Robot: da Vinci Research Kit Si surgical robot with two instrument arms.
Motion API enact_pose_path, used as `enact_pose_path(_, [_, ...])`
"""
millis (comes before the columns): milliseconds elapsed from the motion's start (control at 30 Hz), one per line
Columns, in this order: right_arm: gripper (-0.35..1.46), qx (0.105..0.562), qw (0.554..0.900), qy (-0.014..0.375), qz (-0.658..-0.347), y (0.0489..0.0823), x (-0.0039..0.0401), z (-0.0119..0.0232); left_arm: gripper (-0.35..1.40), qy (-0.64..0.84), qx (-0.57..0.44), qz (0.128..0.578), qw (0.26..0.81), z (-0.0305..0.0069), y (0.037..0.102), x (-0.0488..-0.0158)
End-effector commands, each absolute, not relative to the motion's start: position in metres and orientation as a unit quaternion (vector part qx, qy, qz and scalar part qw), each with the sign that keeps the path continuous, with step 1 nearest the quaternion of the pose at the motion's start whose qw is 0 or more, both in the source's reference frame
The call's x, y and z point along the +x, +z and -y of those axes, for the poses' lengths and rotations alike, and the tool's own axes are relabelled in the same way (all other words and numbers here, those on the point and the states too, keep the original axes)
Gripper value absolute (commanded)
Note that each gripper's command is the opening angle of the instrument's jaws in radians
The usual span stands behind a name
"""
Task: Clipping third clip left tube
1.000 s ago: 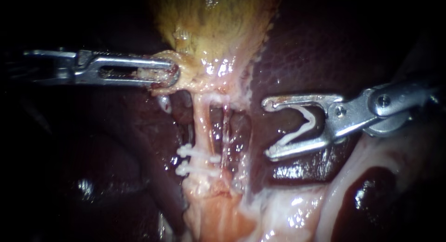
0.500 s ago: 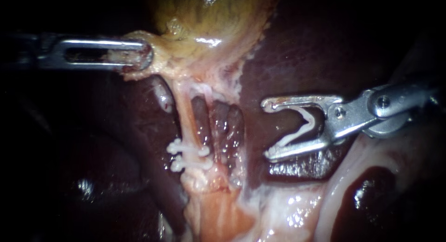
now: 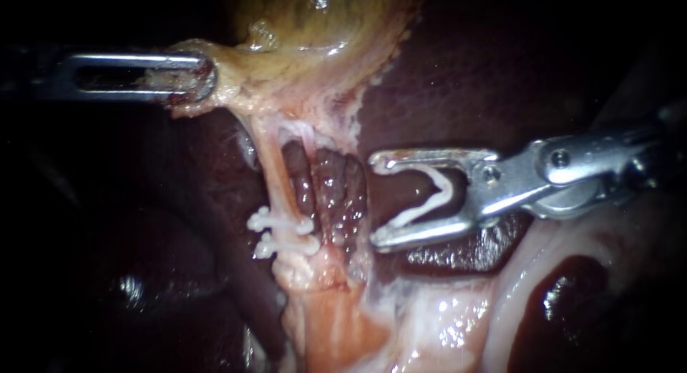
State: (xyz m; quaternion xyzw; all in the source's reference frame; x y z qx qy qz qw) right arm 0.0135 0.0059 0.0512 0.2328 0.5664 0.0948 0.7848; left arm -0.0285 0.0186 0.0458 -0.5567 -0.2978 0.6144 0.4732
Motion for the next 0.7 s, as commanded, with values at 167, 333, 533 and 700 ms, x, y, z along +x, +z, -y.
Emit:
enact_pose_path(167, [0.50,0.249,0.779,0.115,-0.564,0.0516,0.0163,-0.0059,-0.35,0.615,-0.556,0.297,0.474,-0.0184,0.0458,-0.0287])
enact_pose_path(333, [0.50,0.257,0.777,0.127,-0.561,0.0534,0.0183,-0.0056,-0.35,0.615,-0.556,0.296,0.474,-0.0183,0.0459,-0.0288])
enact_pose_path(533, [0.50,0.262,0.776,0.139,-0.557,0.0561,0.0193,-0.0058,-0.35,0.615,-0.556,0.296,0.474,-0.0182,0.0458,-0.0288])
enact_pose_path(700, [0.50,0.266,0.774,0.148,-0.555,0.0580,0.0199,-0.0061,-0.35,0.615,-0.556,0.296,0.474,-0.0182,0.0457,-0.0289])
